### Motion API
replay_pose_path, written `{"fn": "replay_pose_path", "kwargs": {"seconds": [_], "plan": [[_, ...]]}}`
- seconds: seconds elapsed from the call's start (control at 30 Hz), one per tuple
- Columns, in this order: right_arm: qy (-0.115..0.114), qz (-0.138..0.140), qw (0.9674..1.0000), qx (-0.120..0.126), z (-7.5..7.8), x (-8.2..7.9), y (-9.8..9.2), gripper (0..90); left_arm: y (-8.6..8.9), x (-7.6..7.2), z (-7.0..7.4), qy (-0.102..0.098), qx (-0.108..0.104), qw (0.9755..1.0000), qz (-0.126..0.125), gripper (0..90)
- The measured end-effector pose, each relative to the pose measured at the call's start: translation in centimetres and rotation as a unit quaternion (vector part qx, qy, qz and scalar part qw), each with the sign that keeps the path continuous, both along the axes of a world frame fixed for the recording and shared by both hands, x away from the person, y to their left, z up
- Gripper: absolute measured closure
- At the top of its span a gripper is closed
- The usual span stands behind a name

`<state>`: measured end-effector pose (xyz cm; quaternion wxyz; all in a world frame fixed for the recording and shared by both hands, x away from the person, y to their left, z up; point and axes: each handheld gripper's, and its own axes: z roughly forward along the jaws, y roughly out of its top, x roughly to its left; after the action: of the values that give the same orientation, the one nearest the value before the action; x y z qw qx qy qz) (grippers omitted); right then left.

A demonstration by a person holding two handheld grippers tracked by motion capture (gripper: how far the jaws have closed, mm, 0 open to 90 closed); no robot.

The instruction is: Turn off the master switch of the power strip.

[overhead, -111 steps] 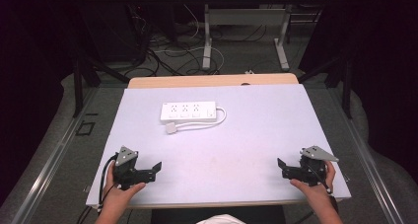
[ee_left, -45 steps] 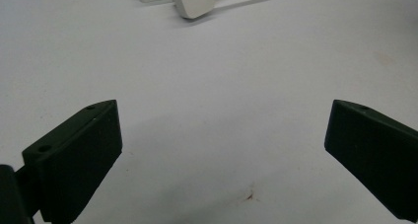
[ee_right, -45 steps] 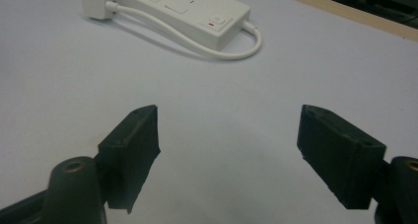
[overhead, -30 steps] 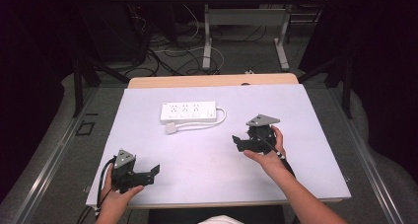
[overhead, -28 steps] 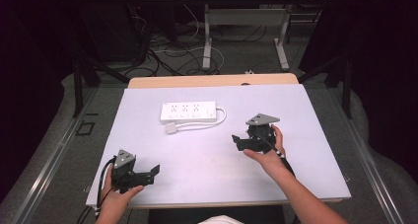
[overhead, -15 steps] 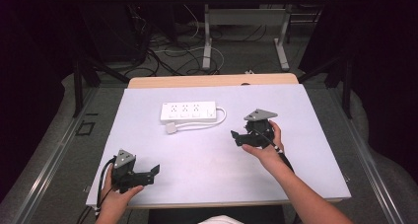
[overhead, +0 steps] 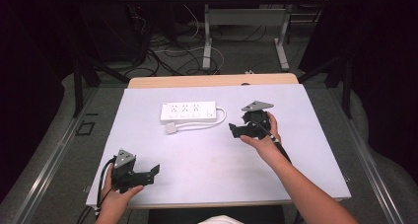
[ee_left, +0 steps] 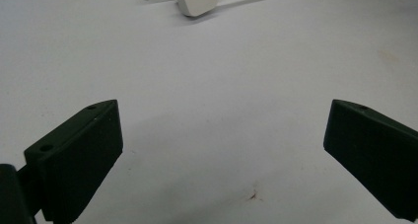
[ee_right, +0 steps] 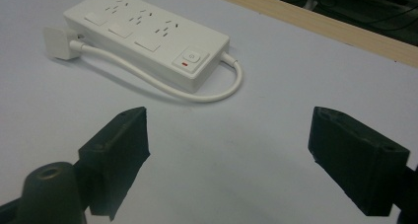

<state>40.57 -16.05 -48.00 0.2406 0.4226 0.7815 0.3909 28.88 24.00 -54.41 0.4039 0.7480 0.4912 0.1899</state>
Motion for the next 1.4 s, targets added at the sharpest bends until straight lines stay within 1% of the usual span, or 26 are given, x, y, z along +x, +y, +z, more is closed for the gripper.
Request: {"fn": "replay_pose_path", "kwargs": {"seconds": [0.13,0.2,0.27,0.3,0.33,0.47,0.57,0.63,0.67,0.7,0.73,0.83,1.1,1.13,1.17,1.2,1.23,1.27,1.3,1.4], "plan": [[0.003,-0.002,1.0,-0.002,-0.1,0.6,0.3,14.5,0.0,0.0,0.0,0.002,-0.001,1.0,0.0,1.6],[0.003,0.001,1.0,0.001,-0.1,0.8,0.4,14.6,0.0,0.0,0.0,0.002,-0.001,1.0,0.0,1.6],[0.004,0.0,1.0,-0.003,-0.1,1.0,0.4,14.7,0.0,0.0,0.0,0.002,-0.001,1.0,0.0,1.6],[0.002,-0.003,1.0,-0.005,-0.2,1.3,0.6,14.9,0.0,0.0,0.0,0.001,0.0,1.0,0.0,1.6],[0.005,-0.004,1.0,-0.002,-0.2,1.4,0.7,14.9,0.0,0.0,0.0,0.001,0.0,1.0,0.0,1.6],[0.003,-0.003,1.0,-0.004,-0.3,2.0,0.9,15.0,0.0,0.0,0.0,0.001,0.0,1.0,-0.001,1.6],[0.007,-0.008,0.9999,-0.005,-0.3,2.3,1.2,15.1,0.0,0.1,0.0,0.001,0.0,1.0,-0.001,1.7],[0.005,-0.007,0.9999,-0.008,-0.3,2.5,1.4,15.2,0.0,0.1,-0.1,0.002,-0.001,1.0,-0.001,1.6],[0.005,-0.007,0.9999,-0.008,-0.3,2.5,1.4,15.2,0.0,0.1,-0.1,-0.003,-0.003,1.0,0.003,1.6],[0.002,-0.004,0.9999,-0.012,-0.4,2.7,1.5,15.3,0.0,0.1,-0.1,-0.002,-0.003,1.0,0.003,1.6],[0.003,-0.005,0.9999,-0.015,-0.4,2.8,1.6,15.4,0.1,0.1,-0.1,0.002,-0.002,1.0,0.0,1.7],[0.006,-0.004,0.9998,-0.017,-0.5,3.0,1.9,15.7,0.1,0.1,-0.1,0.002,-0.002,1.0,0.0,1.6],[0.002,-0.003,0.9998,-0.017,-1.0,3.7,2.6,16.3,0.1,0.1,-0.1,0.002,-0.002,1.0,0.0,1.7],[0.003,-0.003,0.9998,-0.02,-1.2,3.9,2.7,16.6,0.1,0.1,-0.1,0.002,-0.002,1.0,-0.001,1.7],[0.003,-0.003,0.9998,-0.02,-1.2,3.9,2.7,16.6,0.0,0.1,-0.1,-0.003,-0.002,1.0,0.002,1.7],[0.008,-0.006,0.9998,-0.019,-1.3,4.1,2.8,17.1,0.0,0.1,-0.1,-0.002,-0.002,1.0,0.001,1.7],[0.008,-0.005,0.9998,-0.019,-1.3,4.2,2.8,17.1,0.1,0.1,-0.1,0.002,-0.001,1.0,-0.001,1.7],[0.008,-0.005,0.9998,-0.019,-1.3,4.2,2.8,17.4,0.1,0.1,-0.1,0.001,-0.001,1.0,-0.001,1.7],[0.01,-0.009,0.9998,-0.014,-1.4,4.3,2.9,18.2,0.1,0.1,-0.1,0.001,-0.001,1.0,0.0,1.7],[0.016,-0.008,0.9997,-0.015,-1.5,4.5,3.1,19.8,0.1,0.1,-0.1,0.001,-0.001,1.0,-0.001,1.7]]}}
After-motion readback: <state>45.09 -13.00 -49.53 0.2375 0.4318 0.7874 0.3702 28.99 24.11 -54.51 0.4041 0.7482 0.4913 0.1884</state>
